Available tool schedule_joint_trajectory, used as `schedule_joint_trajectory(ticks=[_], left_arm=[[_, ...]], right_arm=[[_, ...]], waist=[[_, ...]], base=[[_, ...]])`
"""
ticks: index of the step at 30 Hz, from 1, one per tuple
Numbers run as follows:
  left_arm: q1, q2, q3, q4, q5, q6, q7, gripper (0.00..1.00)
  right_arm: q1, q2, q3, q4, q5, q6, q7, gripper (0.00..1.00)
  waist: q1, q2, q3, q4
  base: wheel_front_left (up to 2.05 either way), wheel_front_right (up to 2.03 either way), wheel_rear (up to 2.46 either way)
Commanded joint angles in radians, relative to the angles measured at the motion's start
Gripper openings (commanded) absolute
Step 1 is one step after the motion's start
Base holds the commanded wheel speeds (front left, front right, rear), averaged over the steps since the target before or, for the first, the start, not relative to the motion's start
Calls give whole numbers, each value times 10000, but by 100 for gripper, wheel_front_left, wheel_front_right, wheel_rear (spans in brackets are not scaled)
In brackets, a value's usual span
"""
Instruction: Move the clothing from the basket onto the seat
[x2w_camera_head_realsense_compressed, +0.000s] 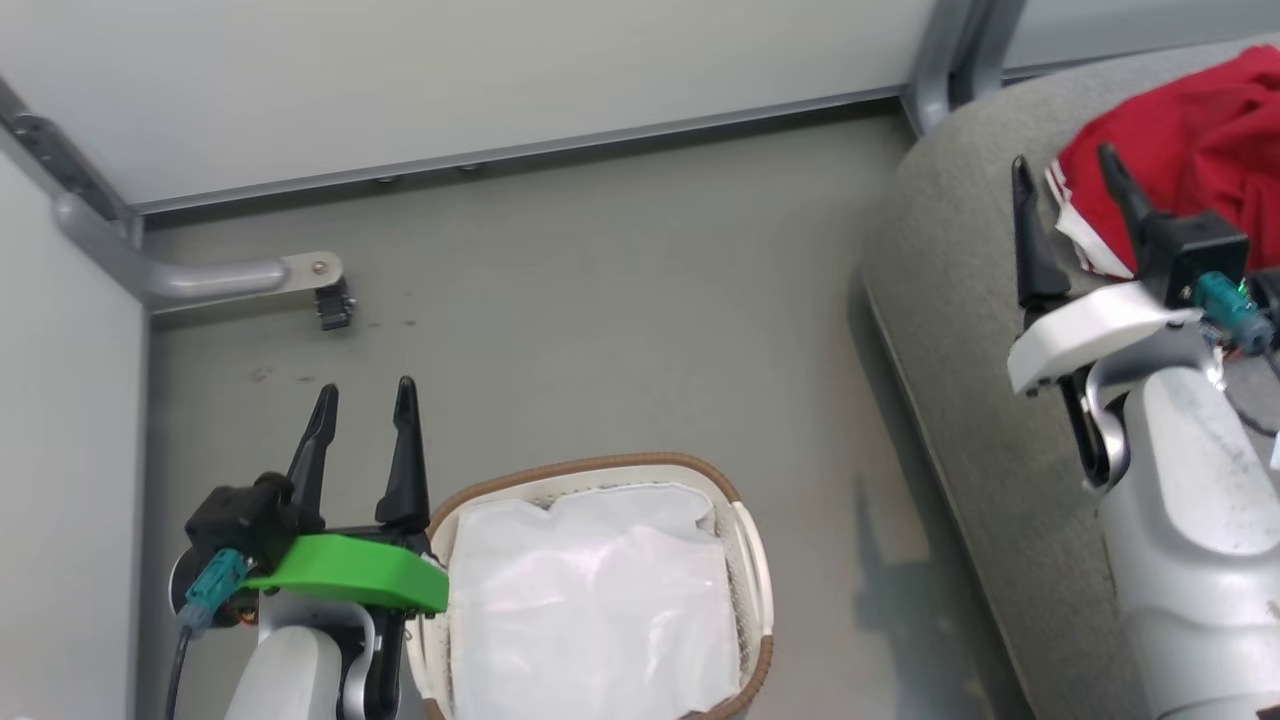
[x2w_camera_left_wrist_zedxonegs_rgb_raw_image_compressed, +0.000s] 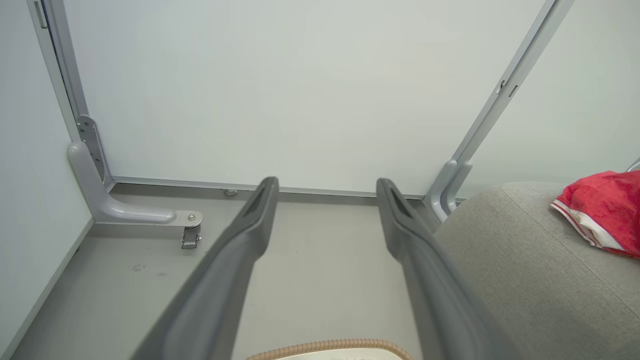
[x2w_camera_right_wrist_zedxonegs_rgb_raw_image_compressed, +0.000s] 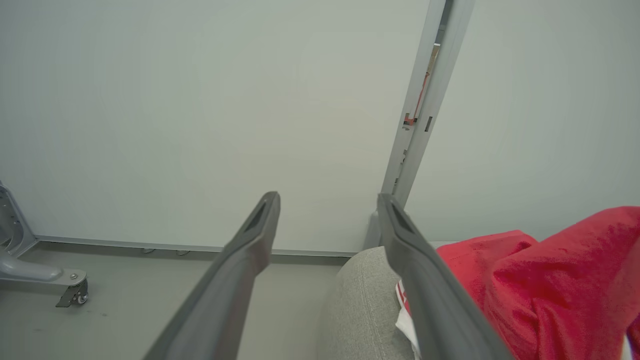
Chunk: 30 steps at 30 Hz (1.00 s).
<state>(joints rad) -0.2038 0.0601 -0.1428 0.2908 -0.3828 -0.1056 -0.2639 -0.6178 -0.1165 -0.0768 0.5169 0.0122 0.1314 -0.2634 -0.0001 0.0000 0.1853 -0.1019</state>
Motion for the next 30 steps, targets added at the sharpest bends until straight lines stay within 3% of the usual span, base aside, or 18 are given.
schedule_joint_trajectory(ticks=[1,12,18,30], left_arm=[[259,-21,149,-19,68,-6,-7,100],[1219,-93,749,339,94,54,-5,100],[1574,-94,584,473,-156,83,-5,100],[1501,-92,111,835,-213,200,-5,100]], right_arm=[[385,63,50,-111,65,-15,-18,100],[2387,635,329,-638,865,-15,-18,100],[3370,639,694,-756,1771,-15,-18,100],[4358,642,337,-1192,1990,-15,-18,100]], waist=[[1,0,-507,637],[1,0,-1256,1231],[1,0,-1521,1331],[1,0,-1724,1317]], base=[[0,0,0],[0,0,0],[0,0,0],[0,0,0]])
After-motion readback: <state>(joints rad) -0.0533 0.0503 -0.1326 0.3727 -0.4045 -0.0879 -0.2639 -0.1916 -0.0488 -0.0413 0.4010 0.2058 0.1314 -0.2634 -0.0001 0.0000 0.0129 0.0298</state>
